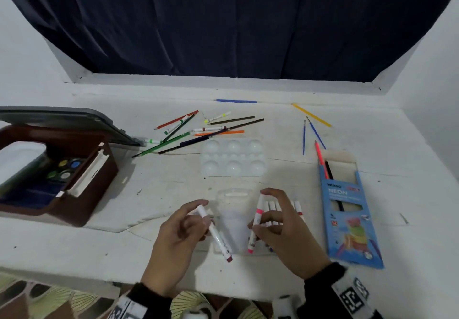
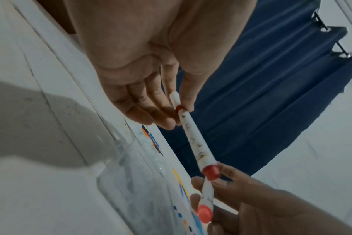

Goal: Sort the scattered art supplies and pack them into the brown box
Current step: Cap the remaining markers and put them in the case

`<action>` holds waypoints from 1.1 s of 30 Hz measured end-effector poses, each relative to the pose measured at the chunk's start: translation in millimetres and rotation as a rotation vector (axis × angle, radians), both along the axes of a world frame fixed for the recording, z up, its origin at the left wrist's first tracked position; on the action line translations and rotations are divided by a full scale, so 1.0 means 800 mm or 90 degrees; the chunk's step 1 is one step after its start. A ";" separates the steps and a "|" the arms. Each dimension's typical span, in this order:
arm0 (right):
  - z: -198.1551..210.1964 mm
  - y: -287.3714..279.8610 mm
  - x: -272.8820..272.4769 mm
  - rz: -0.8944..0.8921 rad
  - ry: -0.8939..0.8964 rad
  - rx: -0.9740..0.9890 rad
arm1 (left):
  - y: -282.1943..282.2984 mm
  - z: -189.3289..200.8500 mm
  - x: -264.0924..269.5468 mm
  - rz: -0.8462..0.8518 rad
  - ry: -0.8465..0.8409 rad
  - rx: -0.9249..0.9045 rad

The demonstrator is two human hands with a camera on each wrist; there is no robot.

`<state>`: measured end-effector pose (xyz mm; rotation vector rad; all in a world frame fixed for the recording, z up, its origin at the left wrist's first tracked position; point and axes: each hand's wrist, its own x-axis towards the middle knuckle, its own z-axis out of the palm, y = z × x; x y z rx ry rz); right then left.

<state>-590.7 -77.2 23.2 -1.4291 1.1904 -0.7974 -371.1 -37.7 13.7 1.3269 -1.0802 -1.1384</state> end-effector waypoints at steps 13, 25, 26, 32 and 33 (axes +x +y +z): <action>-0.039 -0.016 0.055 0.024 0.091 -0.001 | -0.070 -0.033 0.021 -0.151 -0.238 0.021; -0.043 -0.038 0.066 0.049 0.190 -0.015 | -0.094 -0.027 0.023 -0.192 -0.451 -0.018; -0.044 -0.040 0.066 0.051 0.198 -0.015 | -0.094 -0.026 0.022 -0.205 -0.477 -0.024; -0.038 -0.045 0.059 0.097 0.247 -0.031 | -0.093 -0.023 0.031 -0.265 -0.531 -0.024; -0.036 -0.047 0.059 0.106 0.259 -0.041 | -0.092 -0.022 0.033 -0.269 -0.536 -0.031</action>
